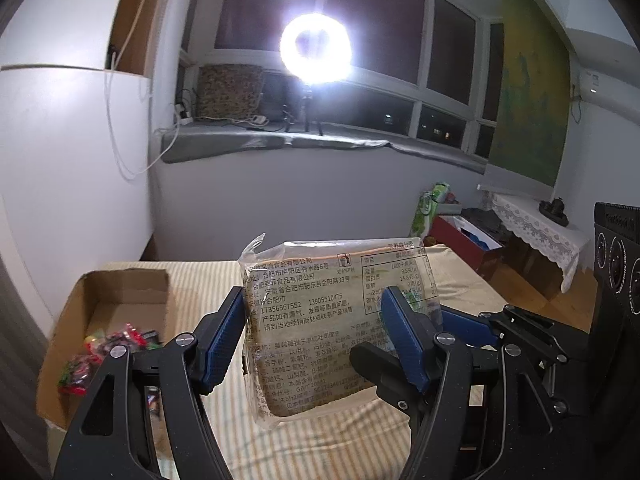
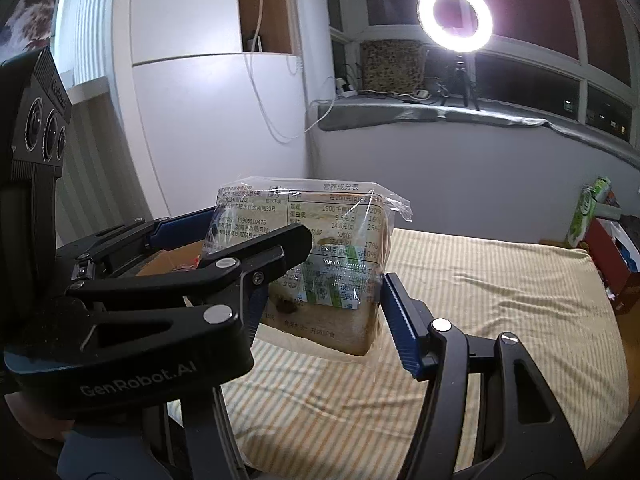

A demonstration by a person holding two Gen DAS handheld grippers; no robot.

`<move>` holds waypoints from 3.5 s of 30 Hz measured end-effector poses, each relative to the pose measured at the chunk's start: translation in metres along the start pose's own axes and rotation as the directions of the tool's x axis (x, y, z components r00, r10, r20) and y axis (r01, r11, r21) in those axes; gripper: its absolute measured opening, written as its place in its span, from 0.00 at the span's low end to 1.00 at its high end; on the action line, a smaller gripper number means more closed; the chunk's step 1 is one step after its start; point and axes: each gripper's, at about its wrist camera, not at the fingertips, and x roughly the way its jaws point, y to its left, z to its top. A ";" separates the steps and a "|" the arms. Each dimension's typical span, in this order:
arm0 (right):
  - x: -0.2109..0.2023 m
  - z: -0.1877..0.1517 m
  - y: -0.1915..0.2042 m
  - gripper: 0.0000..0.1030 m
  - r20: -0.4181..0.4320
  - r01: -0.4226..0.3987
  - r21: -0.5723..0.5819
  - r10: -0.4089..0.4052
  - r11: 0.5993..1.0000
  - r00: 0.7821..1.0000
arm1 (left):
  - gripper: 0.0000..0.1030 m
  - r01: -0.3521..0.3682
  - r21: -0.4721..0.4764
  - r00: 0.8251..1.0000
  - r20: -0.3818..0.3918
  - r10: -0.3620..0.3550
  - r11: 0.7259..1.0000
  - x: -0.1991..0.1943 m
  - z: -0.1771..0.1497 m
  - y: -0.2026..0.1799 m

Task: Organize snacks

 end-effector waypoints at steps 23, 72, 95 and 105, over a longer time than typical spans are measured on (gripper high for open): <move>0.085 0.028 0.145 0.59 -0.050 -0.264 -0.170 0.259 0.949 0.964 | 0.66 -0.271 -0.167 0.958 0.050 0.283 0.948 -0.075 -0.020 0.140; 0.084 0.000 0.111 0.94 0.021 -0.018 -0.163 0.022 0.986 1.000 | 0.79 -0.380 -0.177 0.924 -0.021 0.382 0.908 -0.058 -0.032 0.164; -0.065 -0.042 -0.024 0.99 0.129 0.252 0.077 -0.260 0.965 0.957 | 0.81 -0.241 0.067 0.969 0.076 0.236 0.968 -0.054 -0.030 0.007; -0.072 -0.037 -0.022 1.00 0.139 0.278 0.069 -0.285 0.958 0.948 | 0.88 -0.227 0.041 0.970 0.095 0.223 0.973 -0.061 -0.029 0.003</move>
